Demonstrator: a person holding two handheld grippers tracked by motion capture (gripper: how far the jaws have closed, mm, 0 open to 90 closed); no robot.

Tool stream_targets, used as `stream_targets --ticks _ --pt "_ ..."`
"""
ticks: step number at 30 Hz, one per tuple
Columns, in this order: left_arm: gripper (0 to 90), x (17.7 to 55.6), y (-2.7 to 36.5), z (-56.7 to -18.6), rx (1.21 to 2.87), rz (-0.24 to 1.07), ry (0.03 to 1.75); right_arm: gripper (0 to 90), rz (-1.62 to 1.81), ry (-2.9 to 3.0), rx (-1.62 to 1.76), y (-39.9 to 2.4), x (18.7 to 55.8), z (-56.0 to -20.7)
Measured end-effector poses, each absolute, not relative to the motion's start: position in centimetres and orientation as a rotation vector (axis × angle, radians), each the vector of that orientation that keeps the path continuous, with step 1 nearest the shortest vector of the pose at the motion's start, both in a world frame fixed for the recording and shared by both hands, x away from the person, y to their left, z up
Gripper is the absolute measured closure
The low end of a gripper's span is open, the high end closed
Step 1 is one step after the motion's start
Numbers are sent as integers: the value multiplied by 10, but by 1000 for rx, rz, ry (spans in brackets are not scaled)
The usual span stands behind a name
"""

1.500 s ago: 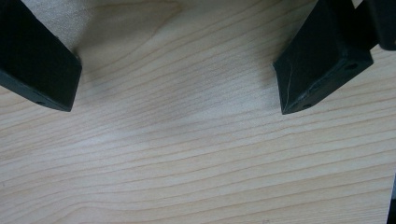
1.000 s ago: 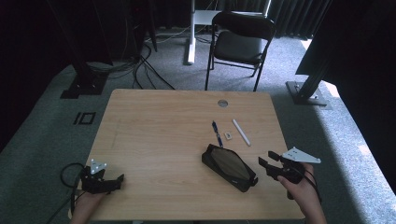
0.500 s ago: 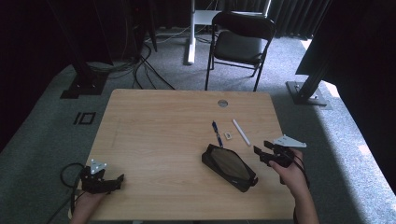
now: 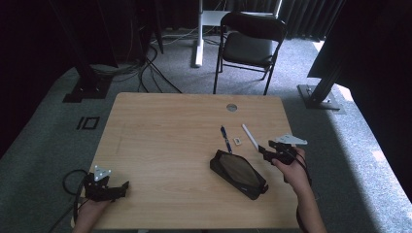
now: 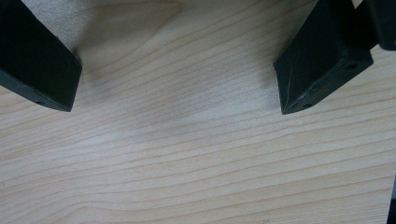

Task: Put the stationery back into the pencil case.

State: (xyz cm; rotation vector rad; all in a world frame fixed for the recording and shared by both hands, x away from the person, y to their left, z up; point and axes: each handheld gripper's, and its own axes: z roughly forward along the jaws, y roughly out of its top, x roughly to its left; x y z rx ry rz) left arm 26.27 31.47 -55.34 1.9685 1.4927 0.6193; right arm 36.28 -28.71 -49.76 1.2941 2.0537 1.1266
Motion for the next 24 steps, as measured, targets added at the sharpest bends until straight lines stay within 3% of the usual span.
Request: stream_targets --ticks 24 --pt "5 263 315 -553 1968 620 1493 500 1035 2080 1322 -262 418 -515"
